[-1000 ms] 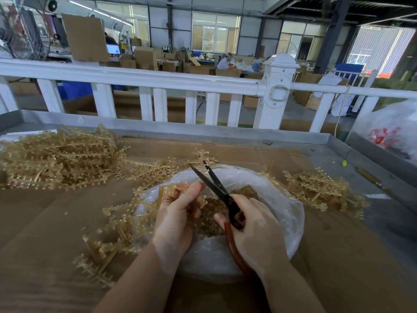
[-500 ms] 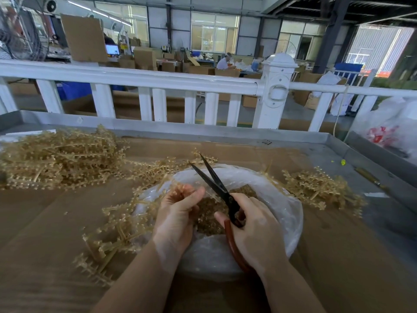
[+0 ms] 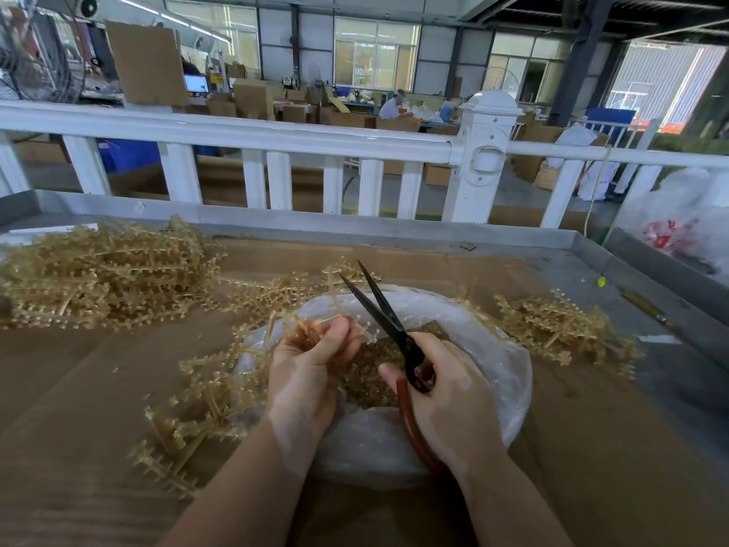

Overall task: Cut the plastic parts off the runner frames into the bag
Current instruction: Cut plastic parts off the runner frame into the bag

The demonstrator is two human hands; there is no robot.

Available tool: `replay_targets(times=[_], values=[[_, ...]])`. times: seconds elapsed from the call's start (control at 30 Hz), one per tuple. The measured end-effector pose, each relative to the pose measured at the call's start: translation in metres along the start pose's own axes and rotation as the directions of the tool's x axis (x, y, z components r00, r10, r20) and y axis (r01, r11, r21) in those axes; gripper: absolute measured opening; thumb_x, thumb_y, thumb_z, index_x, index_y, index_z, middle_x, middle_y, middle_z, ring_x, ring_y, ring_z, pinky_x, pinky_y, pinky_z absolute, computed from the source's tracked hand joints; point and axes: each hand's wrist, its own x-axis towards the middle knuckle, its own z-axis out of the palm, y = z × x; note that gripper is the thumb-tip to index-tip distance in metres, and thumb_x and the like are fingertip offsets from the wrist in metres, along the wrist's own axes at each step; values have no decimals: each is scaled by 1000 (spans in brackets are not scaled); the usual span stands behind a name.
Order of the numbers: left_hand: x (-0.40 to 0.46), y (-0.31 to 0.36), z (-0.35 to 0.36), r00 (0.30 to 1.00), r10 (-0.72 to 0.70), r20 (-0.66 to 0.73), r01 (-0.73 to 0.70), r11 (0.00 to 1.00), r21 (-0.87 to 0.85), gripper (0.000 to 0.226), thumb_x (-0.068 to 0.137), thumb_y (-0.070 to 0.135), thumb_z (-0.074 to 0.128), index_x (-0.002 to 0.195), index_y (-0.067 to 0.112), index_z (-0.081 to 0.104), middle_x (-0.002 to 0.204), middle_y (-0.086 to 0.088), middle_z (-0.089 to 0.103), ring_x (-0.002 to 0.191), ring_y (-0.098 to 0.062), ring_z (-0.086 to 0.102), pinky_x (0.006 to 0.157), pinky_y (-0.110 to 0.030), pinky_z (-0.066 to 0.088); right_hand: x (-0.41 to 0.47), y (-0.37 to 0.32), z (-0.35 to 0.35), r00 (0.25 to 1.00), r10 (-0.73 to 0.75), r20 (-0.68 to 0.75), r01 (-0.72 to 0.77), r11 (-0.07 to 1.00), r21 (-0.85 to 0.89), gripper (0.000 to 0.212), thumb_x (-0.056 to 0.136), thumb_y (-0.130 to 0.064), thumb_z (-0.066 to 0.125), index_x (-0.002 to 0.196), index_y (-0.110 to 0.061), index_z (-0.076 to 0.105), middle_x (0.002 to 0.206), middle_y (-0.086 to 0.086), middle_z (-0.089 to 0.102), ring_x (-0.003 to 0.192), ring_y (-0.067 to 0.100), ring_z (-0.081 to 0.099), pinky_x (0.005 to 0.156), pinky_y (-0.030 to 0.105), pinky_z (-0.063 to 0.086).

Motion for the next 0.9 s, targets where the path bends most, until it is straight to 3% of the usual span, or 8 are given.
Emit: replay_targets(times=[0.13, 0.37, 0.6, 0.77, 0.9], values=[[3, 0, 0, 997, 40, -58, -42, 999, -31, 20, 61, -4, 67, 79, 3, 62, 71, -6, 70, 67, -14, 71, 57, -19, 56, 0, -1, -1, 1000, -10, 5, 10, 1000, -19, 36, 80, -52, 63, 108, -30, 62, 92, -15, 61, 90, 6, 53, 78, 22, 42], [2, 2, -2, 998, 37, -57, -39, 999, -23, 12, 64, -1, 66, 74, 5, 64, 75, -9, 71, 70, -16, 71, 59, -20, 57, -2, 0, 0, 996, -56, 70, 63, 992, -106, 35, 80, -54, 62, 108, -33, 61, 87, -17, 58, 85, 4, 51, 73, 14, 36], [1, 3, -1, 996, 72, -43, -72, 997, 11, 15, 70, -7, 61, 69, 7, 58, 69, -7, 67, 63, -15, 68, 59, -20, 57, -2, 1, 2, 995, -54, 88, 67, 987, -145, 39, 80, -57, 59, 111, -34, 60, 90, -17, 60, 87, 4, 53, 73, 13, 37], [-1, 6, -1, 999, 41, -27, -41, 999, 1, 14, 76, -8, 58, 80, 5, 58, 76, -8, 67, 69, -16, 67, 65, -23, 57, -3, 2, 2, 995, -55, 83, 66, 988, -142, 38, 79, -58, 59, 110, -35, 59, 89, -18, 58, 85, 3, 51, 72, 12, 35], [-4, 8, 2, 999, 30, -32, -30, 1000, 6, 18, 85, -10, 52, 80, 6, 59, 70, -6, 66, 62, -12, 67, 60, -20, 57, -3, 1, 1, 994, -58, 96, 71, 988, -136, 40, 79, -59, 57, 111, -36, 59, 89, -19, 58, 86, 3, 50, 72, 10, 33]])
